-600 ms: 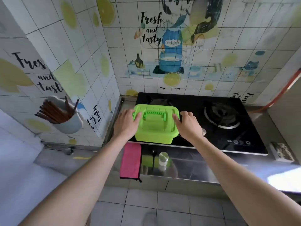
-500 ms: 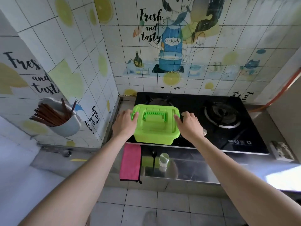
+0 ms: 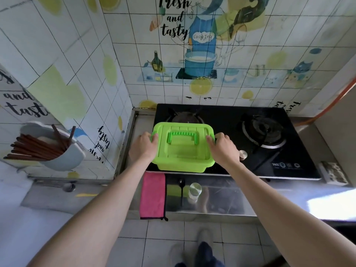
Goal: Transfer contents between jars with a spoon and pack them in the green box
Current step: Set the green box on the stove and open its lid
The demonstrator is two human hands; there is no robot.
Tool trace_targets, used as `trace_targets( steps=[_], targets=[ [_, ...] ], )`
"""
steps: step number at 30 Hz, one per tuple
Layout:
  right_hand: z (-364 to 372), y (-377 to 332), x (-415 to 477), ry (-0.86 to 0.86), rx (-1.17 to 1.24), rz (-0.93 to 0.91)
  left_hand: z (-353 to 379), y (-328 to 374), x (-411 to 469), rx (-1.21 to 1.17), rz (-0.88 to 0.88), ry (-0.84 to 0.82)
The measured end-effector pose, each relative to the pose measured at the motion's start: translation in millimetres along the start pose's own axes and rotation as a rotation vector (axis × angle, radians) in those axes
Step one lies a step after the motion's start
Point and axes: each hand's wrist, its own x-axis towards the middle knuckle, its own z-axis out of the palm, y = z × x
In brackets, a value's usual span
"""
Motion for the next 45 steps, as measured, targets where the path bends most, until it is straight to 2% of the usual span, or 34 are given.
trace_targets(
  steps=[6,10,12,14,16,22,31,35,40,45],
  targets=[
    [16.4,1.3,13.2,0.04,-0.092,0.044,12.7,-8.3,11.1,0.001,-0.002,0.053],
    [26.1,3.0,16.6,0.061,-0.158,0.03,14.5,-1.5,3.1,0.136,0.131,0.159],
    [31.6,2.3,14.2,0.088,-0.184,0.022,15.8,1.6,-3.4,0.263,0.213,0.148],
    [36.1,1.9,13.2,0.113,-0.182,0.019,18.1,3.2,-5.3,0.359,0.22,0.155],
    [38.3,2.6,13.6,0.117,-0.173,0.016,18.6,4.9,-5.3,0.348,0.191,0.14],
    [39.4,3.3,14.0,0.126,-0.145,0.022,23.6,5.1,-3.8,0.229,0.039,0.12],
    [42.8,9.0,13.0,0.12,-0.073,0.058,42.7,-15.5,8.1,-0.288,-0.34,0.011],
    [41.7,15.0,23.5,0.006,0.125,0.244,44.1,-13.3,8.8,-0.484,-0.478,-0.06],
    [47.6,36.2,44.1,-0.174,0.508,0.363,45.8,-15.5,16.3,-0.6,-0.57,-0.119],
    [44.3,38.3,46.6,-0.308,0.653,0.438,41.9,-19.2,18.3,-0.75,-0.642,-0.196]
  ],
)
